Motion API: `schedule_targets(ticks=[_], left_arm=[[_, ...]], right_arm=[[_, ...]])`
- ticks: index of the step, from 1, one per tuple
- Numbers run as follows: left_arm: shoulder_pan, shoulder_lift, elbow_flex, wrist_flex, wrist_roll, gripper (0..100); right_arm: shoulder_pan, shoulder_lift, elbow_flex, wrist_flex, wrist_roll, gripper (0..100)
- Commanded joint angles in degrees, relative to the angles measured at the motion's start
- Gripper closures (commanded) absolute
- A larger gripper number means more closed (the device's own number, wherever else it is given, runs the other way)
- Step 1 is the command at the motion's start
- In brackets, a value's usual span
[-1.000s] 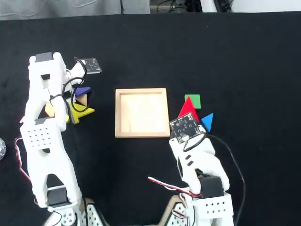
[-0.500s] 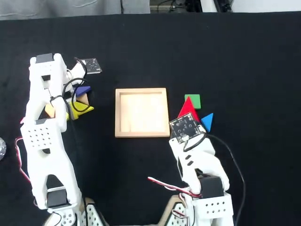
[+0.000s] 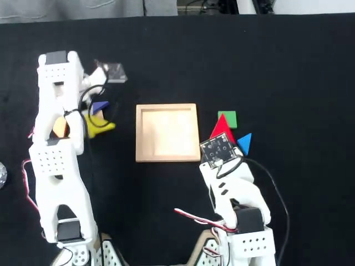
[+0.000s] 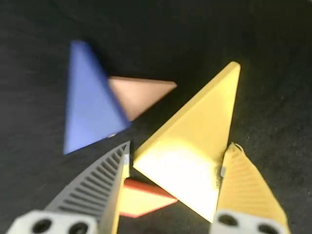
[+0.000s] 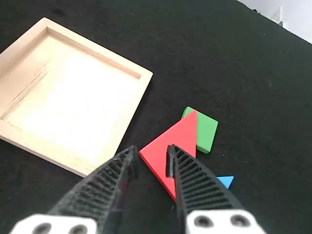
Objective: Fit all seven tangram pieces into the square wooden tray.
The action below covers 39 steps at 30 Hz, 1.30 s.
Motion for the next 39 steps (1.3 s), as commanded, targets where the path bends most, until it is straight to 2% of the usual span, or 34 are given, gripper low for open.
schedule_targets(ticks=[1,5,10,12,15,19,23,26,29,34,39], left_arm=[[5.41,-12.57,0.22,0.97,8.44,87],[12.88,-22.24,6.29,0.97,11.96,87],[24.57,-28.22,14.81,0.44,12.04,87],[28.53,-27.87,16.75,-1.23,12.13,87],[32.57,-25.67,19.38,-8.09,15.21,87],[35.30,-21.10,21.41,-15.47,17.41,87],[32.48,-19.52,19.82,-14.33,17.41,87],[25.27,-21.19,14.46,-5.98,16.97,87],[17.19,-22.42,11.65,1.32,11.16,87],[9.45,-24.44,19.12,0.88,10.11,87],[7.60,-28.92,29.32,0.35,13.54,87]], right_arm=[[-0.26,-4.70,-0.13,-0.62,0.26,89.1],[4.75,-4.70,-0.13,-3.78,-1.49,89.1],[18.55,-4.62,-0.40,-9.41,-16.70,89.1],[22.95,-4.62,-0.48,-10.64,-20.66,89.2],[25.49,-4.62,-0.57,-11.08,-22.68,89.2],[25.41,-4.62,-0.66,-10.90,-22.68,89.2],[25.32,-4.62,-0.48,-10.99,-22.59,89.2],[25.32,-4.62,-0.40,-11.16,-22.59,89.2],[25.05,-4.62,-0.40,-11.25,-22.59,89.2],[21.98,-4.62,-0.31,-11.60,-20.75,89.2],[21.89,-4.53,-0.22,-11.25,-18.90,89.2]])
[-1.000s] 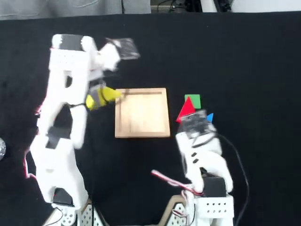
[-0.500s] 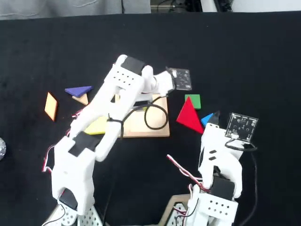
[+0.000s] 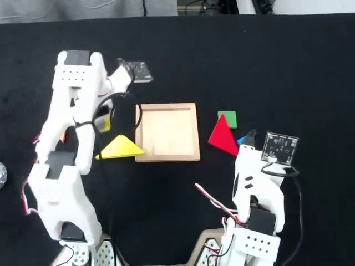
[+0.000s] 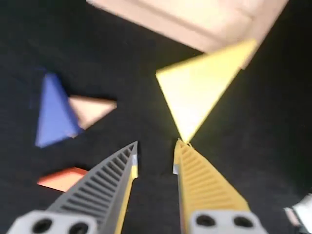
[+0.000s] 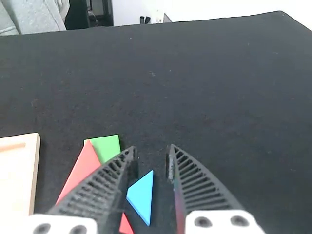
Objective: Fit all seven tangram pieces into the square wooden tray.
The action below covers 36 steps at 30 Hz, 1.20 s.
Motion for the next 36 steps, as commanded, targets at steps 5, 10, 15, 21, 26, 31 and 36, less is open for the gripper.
schedule_targets(ticks=[5,10,15,21,26,31,36], left_arm=[[-0.22,-14.86,15.78,-8.79,2.64,82],[3.38,-29.10,31.43,-14.24,2.11,78],[5.93,-37.54,46.55,-29.27,-1.05,72],[4.44,-30.95,51.12,-42.81,0.18,58],[3.03,-20.48,43.12,-41.49,-4.66,56],[3.38,-10.81,32.75,-34.37,-6.51,56],[3.65,-5.80,26.86,-33.67,-6.42,56]], right_arm=[[-1.58,-4.35,-0.22,-0.88,1.14,89.2],[-2.99,-4.35,-0.22,0.44,1.23,89.2],[-2.99,-4.35,-0.22,0.62,1.23,89.2],[-5.71,-4.26,-0.22,1.93,4.31,89.2],[-8.44,-4.26,-0.22,2.90,6.51,89.2],[-8.53,-4.26,-0.22,2.90,7.21,89.2],[-8.53,-4.26,-0.22,2.81,7.21,89.2]])
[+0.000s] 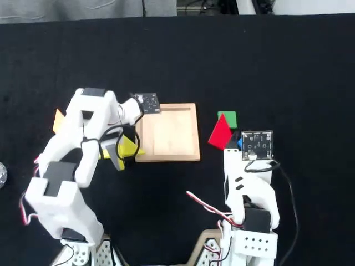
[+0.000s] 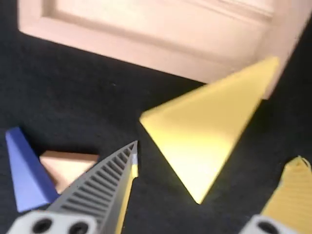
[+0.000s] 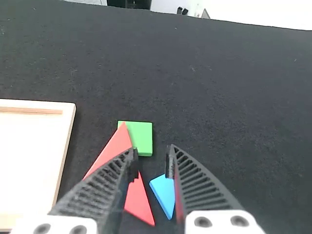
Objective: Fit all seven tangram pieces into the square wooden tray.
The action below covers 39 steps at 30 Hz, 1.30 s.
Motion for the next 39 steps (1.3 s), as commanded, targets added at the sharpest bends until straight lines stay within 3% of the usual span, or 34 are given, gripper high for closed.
schedule_targets(ticks=[1,13,25,39], left_arm=[[0.22,1.05,-5.58,0.88,-0.53,56],[4.26,2.02,-5.58,0.26,-0.62,56],[3.74,2.02,0.84,-8.53,-3.16,57],[3.30,4.57,0.75,-8.44,-5.54,57]], right_arm=[[-0.44,-4.26,-0.22,0.00,0.44,89.2],[-0.44,-4.26,-0.22,-0.09,0.53,89.2],[-0.53,-4.26,-0.13,0.18,0.53,89.2],[-0.53,-4.26,-0.13,0.26,0.53,89.2]])
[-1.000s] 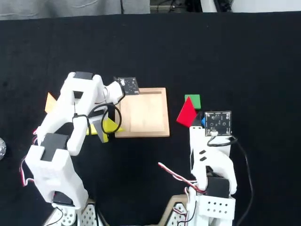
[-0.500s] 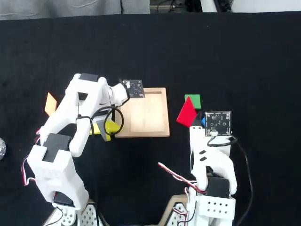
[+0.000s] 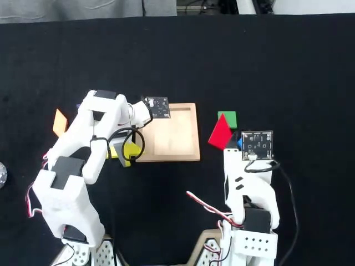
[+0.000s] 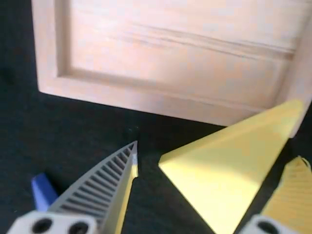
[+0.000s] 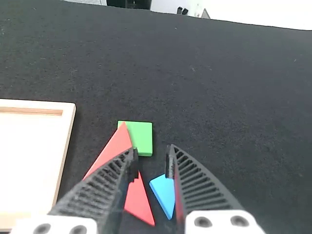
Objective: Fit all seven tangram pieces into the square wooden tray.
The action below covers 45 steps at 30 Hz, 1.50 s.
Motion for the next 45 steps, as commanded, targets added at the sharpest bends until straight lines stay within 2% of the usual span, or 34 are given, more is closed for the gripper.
schedule_targets(ticks=[1,4,12,21,28,32,37,41,45], left_arm=[[-0.57,0.97,-0.75,0.09,-2.99,57],[-0.57,2.02,-2.77,2.55,-3.52,57],[-0.57,2.20,-4.62,5.19,-3.87,72],[-0.57,1.49,-5.23,5.63,-3.34,73],[0.13,-7.03,-6.73,5.63,4.84,73],[3.30,-14.77,-5.93,6.86,7.47,73],[11.56,-18.11,-6.20,8.79,7.65,73],[16.66,-17.93,-6.37,8.18,7.47,73],[19.30,-15.30,-6.46,2.99,7.65,73]], right_arm=[[-0.53,-4.26,-0.13,0.26,0.53,89.2],[-0.53,-4.26,-0.13,0.26,0.53,89.2],[-0.53,-4.26,-0.13,0.26,0.53,89.2],[-0.53,-4.26,-0.13,0.18,0.53,89.2],[-0.53,-4.26,-0.13,0.09,0.53,89.2],[-0.53,-4.26,-0.13,0.00,0.53,89.2],[0.00,-4.62,-0.13,-0.09,0.53,89.2],[4.48,-4.70,-0.13,-1.93,-0.09,89.2],[9.32,-4.62,-0.13,-3.87,-5.80,89.2]])
